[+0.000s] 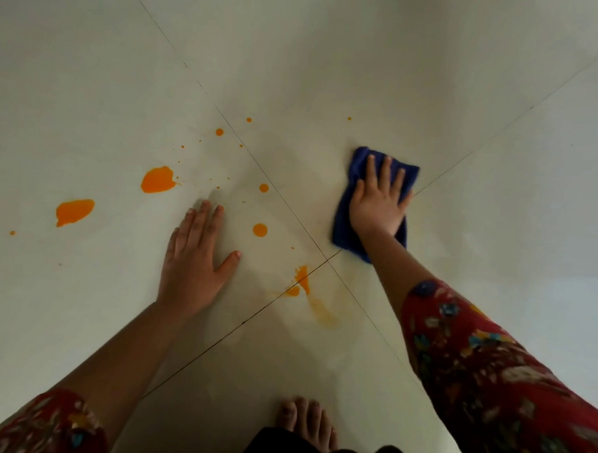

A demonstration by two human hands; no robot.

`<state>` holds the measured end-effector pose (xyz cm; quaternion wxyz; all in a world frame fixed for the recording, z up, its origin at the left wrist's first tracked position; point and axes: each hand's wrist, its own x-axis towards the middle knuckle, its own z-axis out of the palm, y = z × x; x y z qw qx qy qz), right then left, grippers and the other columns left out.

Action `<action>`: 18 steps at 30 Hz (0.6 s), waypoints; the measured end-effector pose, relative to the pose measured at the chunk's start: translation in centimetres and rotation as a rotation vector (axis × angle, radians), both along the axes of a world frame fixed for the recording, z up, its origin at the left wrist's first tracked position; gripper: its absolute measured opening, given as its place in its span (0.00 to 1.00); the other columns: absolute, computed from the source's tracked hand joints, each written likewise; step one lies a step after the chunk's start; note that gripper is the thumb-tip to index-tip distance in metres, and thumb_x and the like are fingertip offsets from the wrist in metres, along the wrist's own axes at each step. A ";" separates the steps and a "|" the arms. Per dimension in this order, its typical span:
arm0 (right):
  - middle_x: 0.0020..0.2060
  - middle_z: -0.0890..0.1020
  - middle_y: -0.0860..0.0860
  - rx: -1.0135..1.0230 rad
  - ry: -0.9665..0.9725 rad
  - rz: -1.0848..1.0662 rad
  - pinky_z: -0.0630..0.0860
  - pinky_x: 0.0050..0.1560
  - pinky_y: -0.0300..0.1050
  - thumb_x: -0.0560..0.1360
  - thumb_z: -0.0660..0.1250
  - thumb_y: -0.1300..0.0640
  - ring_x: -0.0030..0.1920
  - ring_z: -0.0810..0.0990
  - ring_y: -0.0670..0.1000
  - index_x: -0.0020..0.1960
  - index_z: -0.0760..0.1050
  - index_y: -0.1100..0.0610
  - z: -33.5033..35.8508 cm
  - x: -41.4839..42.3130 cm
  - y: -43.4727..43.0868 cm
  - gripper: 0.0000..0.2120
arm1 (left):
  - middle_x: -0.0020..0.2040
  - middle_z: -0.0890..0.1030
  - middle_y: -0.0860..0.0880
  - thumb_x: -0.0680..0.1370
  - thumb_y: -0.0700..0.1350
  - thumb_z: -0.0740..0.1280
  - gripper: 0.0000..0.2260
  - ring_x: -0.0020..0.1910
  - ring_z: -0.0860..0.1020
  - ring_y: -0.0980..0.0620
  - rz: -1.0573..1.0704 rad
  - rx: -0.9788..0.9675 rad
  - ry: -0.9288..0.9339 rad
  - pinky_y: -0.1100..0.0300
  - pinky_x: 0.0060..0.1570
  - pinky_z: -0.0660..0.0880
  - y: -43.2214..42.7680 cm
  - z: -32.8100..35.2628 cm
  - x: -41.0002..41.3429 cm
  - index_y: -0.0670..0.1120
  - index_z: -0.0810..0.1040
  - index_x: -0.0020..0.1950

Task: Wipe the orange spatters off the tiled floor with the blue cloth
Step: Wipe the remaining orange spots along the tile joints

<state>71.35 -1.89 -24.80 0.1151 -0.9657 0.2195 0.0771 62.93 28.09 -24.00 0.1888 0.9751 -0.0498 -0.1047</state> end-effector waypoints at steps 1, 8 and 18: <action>0.79 0.45 0.48 0.001 -0.003 0.102 0.40 0.76 0.60 0.83 0.45 0.46 0.79 0.41 0.55 0.79 0.44 0.44 0.0 0.2 1.7 0.26 | 0.80 0.49 0.50 0.73 0.66 0.51 0.38 0.78 0.49 0.48 -0.004 0.001 0.004 0.49 0.74 0.52 0.0 0.1 0.1 0.52 0.48 0.79; 0.79 0.50 0.45 -0.024 -0.060 0.317 0.43 0.76 0.57 0.83 0.47 0.48 0.79 0.46 0.52 0.79 0.49 0.42 -0.2 -2.3 1.0 0.25 | 0.80 0.48 0.54 0.75 0.65 0.59 0.39 0.78 0.50 0.54 -0.039 -0.023 -0.003 0.54 0.75 0.52 0.0 0.3 1.7 0.51 0.48 0.79; 0.79 0.49 0.46 -0.007 -0.085 0.386 0.41 0.77 0.57 0.83 0.43 0.45 0.79 0.45 0.52 0.79 0.46 0.43 -0.3 5.6 2.3 0.25 | 0.79 0.54 0.55 0.73 0.64 0.65 0.40 0.77 0.53 0.54 -0.027 0.010 -0.014 0.56 0.72 0.56 -0.5 0.8 2.2 0.51 0.53 0.79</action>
